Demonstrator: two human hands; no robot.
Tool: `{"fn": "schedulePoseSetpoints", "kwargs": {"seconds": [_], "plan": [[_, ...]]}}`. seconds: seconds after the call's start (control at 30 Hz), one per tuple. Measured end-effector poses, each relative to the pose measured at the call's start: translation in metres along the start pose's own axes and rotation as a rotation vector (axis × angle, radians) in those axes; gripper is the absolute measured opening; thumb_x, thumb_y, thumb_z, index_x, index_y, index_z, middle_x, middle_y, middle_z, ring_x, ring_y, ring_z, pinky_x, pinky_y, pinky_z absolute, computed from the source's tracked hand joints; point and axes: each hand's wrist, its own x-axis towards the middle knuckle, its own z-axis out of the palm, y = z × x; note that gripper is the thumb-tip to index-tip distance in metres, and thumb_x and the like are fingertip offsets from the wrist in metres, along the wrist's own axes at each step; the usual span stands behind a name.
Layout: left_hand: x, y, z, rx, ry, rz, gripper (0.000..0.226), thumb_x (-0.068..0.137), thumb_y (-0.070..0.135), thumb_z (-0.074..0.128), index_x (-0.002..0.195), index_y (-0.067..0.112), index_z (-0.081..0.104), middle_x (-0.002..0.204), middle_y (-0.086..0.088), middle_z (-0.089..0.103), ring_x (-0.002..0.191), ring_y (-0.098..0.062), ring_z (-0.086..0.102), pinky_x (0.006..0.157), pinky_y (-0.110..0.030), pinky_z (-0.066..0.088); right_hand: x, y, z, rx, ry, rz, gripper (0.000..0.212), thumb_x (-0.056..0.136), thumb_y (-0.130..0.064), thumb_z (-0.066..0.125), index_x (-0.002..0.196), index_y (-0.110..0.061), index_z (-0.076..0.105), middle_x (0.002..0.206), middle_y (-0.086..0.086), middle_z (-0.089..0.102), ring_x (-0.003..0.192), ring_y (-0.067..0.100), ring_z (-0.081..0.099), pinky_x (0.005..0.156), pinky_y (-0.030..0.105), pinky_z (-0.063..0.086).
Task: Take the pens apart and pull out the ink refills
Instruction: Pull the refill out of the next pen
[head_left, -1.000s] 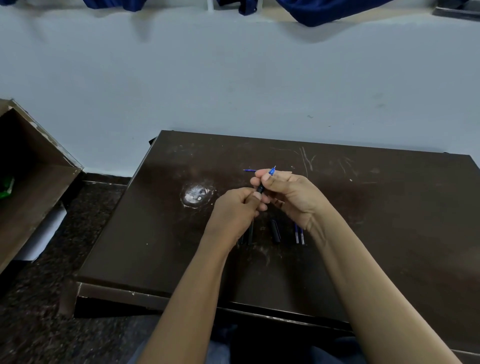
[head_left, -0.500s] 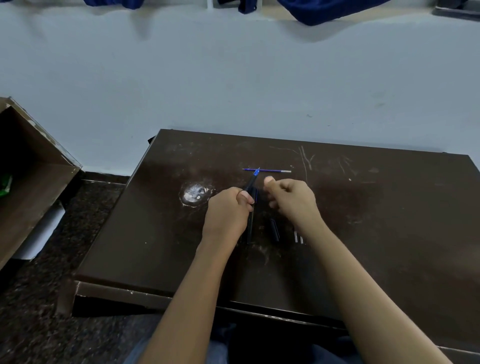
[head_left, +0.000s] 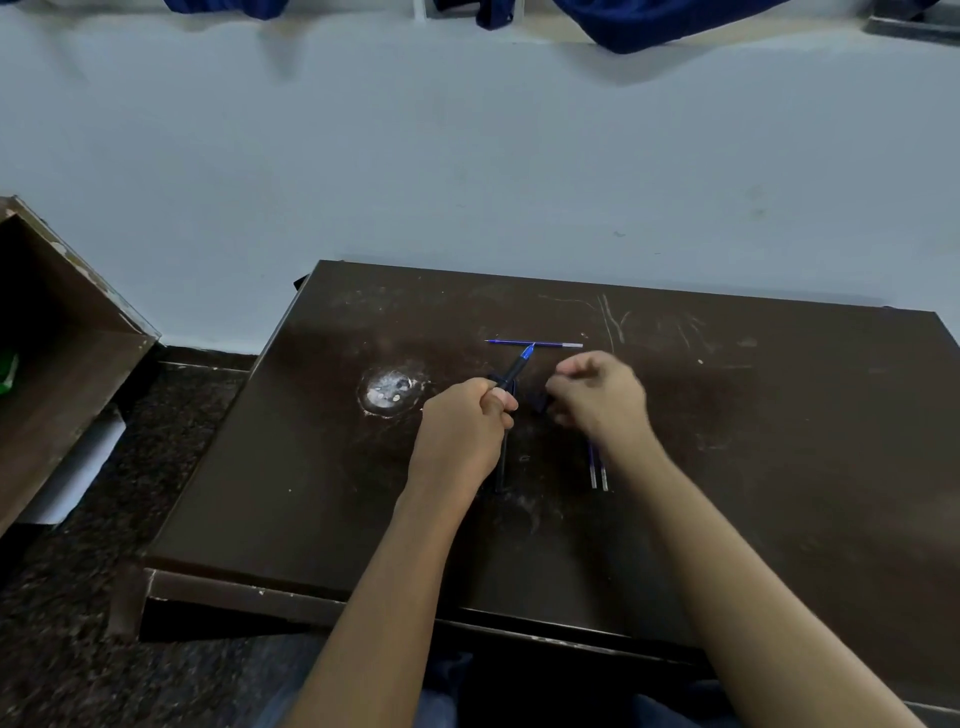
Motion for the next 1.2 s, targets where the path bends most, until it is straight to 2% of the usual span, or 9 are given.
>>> {"fn": "schedulePoseSetpoints", "kwargs": {"seconds": [0.1,0.23,0.43,0.63,0.73,0.83,0.97,1.07,1.2], "plan": [[-0.002,0.002,0.002,0.008,-0.019,0.0,0.029,0.1,0.017,0.039,0.09,0.018,0.066,0.075,0.008,0.061,0.07,-0.004,0.054,0.062,-0.012,0.04,0.003,-0.013,-0.02,0.514,0.063,0.078,0.016,0.085,-0.004,0.065,0.1,-0.003,0.061,0.085,0.015,0.066,0.054,0.011,0.062,0.05,0.019,0.051],[-0.004,0.006,0.002,0.025,-0.035,-0.001,0.028,0.1,0.019,0.04,0.095,0.017,0.067,0.08,0.006,0.062,0.069,-0.003,0.052,0.062,-0.012,0.039,0.003,-0.016,-0.031,0.693,0.034,0.072,0.018,0.087,-0.006,0.066,0.104,-0.005,0.06,0.089,0.012,0.066,0.062,0.011,0.064,0.057,0.017,0.053],[-0.005,0.007,0.003,0.051,-0.055,0.003,0.027,0.1,0.02,0.041,0.097,0.018,0.067,0.082,0.005,0.063,0.07,-0.003,0.053,0.062,-0.011,0.037,0.002,-0.02,-0.027,0.618,-0.006,0.009,0.019,0.085,-0.007,0.068,0.103,-0.007,0.062,0.089,0.012,0.068,0.066,0.014,0.065,0.062,0.02,0.054],[-0.005,0.007,0.004,0.041,-0.059,0.008,0.027,0.1,0.02,0.041,0.094,0.02,0.068,0.073,0.01,0.062,0.064,0.0,0.053,0.058,-0.007,0.039,-0.011,-0.023,-0.017,0.385,-0.181,-0.139,0.014,0.083,-0.006,0.07,0.095,-0.01,0.064,0.081,0.015,0.07,0.065,0.016,0.066,0.064,0.025,0.055],[-0.006,0.009,0.002,0.044,-0.005,0.019,0.029,0.098,0.014,0.041,0.089,0.018,0.069,0.071,0.011,0.064,0.056,0.001,0.051,0.053,-0.005,0.04,-0.017,-0.022,-0.008,0.325,-0.202,-0.192,0.024,0.08,-0.005,0.073,0.101,-0.009,0.063,0.07,0.005,0.07,0.06,0.013,0.065,0.068,0.028,0.054],[-0.008,0.01,0.001,0.062,0.064,0.064,0.029,0.094,0.009,0.044,0.083,0.014,0.071,0.076,0.004,0.069,0.054,0.001,0.052,0.053,0.002,0.036,-0.021,-0.02,-0.001,0.354,-0.171,-0.179,0.031,0.075,-0.006,0.078,0.103,-0.009,0.063,0.071,0.004,0.069,0.059,0.011,0.065,0.068,0.028,0.051],[-0.008,0.007,0.001,0.075,0.121,0.087,0.028,0.092,0.01,0.047,0.081,0.012,0.072,0.078,-0.003,0.072,0.059,-0.001,0.055,0.055,0.001,0.038,-0.022,-0.02,0.004,0.372,-0.142,-0.158,0.031,0.073,-0.007,0.079,0.1,-0.011,0.063,0.07,0.003,0.07,0.063,0.013,0.066,0.073,0.031,0.053],[-0.007,0.004,0.001,0.095,0.106,0.067,0.027,0.093,0.013,0.047,0.083,0.013,0.072,0.08,-0.002,0.071,0.061,-0.004,0.056,0.053,-0.003,0.039,-0.025,-0.019,0.008,0.359,-0.139,-0.139,0.031,0.073,-0.008,0.079,0.099,-0.014,0.063,0.074,0.005,0.071,0.068,0.016,0.067,0.076,0.033,0.054],[-0.007,0.01,0.004,0.042,0.004,0.021,0.024,0.097,0.016,0.044,0.091,0.013,0.068,0.081,0.002,0.068,0.063,0.001,0.055,0.054,-0.001,0.041,-0.027,-0.022,0.009,0.351,-0.136,-0.089,0.038,0.074,-0.01,0.079,0.107,-0.015,0.061,0.085,0.009,0.073,0.075,0.018,0.069,0.074,0.03,0.056]]}}
